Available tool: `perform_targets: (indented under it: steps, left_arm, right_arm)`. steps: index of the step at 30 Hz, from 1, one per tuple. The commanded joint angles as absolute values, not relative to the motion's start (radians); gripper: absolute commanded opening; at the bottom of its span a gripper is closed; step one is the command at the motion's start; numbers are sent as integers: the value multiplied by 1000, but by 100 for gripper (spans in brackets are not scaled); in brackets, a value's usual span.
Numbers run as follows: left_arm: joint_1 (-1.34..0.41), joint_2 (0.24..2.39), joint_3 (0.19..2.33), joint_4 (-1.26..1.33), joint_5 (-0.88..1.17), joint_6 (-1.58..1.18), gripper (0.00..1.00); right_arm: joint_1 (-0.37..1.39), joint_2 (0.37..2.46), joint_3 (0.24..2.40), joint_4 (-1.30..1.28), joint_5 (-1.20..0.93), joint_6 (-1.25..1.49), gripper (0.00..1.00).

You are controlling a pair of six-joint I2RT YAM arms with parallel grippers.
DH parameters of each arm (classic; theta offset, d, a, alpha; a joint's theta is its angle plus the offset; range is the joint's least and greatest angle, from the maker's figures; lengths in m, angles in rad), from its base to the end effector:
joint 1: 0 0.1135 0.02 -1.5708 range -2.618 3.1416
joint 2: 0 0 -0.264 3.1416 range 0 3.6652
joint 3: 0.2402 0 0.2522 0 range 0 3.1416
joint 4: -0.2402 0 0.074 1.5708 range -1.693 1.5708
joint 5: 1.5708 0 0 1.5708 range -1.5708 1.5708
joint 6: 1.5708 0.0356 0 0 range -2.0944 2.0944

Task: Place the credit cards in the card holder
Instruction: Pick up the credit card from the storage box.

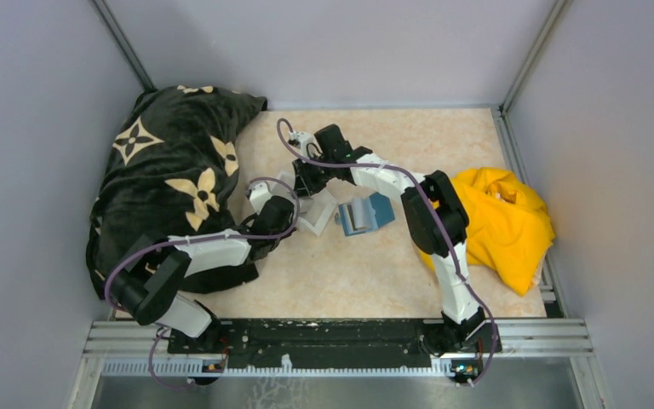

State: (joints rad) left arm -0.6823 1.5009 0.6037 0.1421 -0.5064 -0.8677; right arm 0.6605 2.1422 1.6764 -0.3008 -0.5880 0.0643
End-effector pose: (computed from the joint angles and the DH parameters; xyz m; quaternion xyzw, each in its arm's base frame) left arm 0.2265 -0.1618 0.1508 -0.1812 0.8757 -0.1044 0.4352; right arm 0.3695 0.3121 0.2073 -0.3671 0.8086 0.3821 0.2557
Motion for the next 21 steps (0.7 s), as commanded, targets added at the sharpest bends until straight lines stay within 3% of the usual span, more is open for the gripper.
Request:
perform_targets:
  steps: [1,21]
  left_arm:
    - [-675,1511,637,182,-503,-865,7]
    - [-666,1522,653,182,-502,-853,5]
  right_arm:
    - [680,2079,1696,-306,-613,72,19]
    - [690,2040,1693,-313,-618,75,14]
